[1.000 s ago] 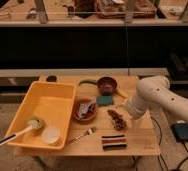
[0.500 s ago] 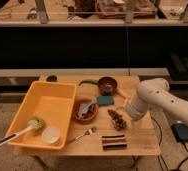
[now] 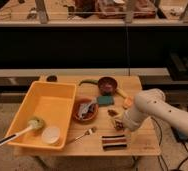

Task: Wipe tray with eraser

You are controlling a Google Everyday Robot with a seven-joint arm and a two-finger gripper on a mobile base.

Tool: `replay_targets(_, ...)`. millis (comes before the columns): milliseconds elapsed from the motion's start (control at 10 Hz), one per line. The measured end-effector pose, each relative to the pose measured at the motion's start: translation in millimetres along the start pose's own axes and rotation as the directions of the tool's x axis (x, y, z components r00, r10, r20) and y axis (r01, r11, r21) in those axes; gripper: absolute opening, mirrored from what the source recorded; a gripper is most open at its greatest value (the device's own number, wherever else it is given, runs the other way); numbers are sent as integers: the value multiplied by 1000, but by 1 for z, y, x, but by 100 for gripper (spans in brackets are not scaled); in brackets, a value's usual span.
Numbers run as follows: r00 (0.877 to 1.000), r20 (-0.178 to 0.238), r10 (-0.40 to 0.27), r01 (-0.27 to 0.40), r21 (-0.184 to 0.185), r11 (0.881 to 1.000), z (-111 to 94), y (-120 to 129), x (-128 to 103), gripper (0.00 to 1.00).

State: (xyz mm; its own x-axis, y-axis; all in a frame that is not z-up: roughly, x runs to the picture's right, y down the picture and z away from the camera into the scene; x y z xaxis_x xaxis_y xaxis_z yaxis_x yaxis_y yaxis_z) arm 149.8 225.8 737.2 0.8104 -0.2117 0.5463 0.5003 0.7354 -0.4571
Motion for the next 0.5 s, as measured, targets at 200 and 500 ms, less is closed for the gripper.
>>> replay_targets(200,1000,-21,-20,19,-23,1000,28,11,-12,80)
replay_targets(500,996,-56,-66,62,-66,996,70,8,-24,80)
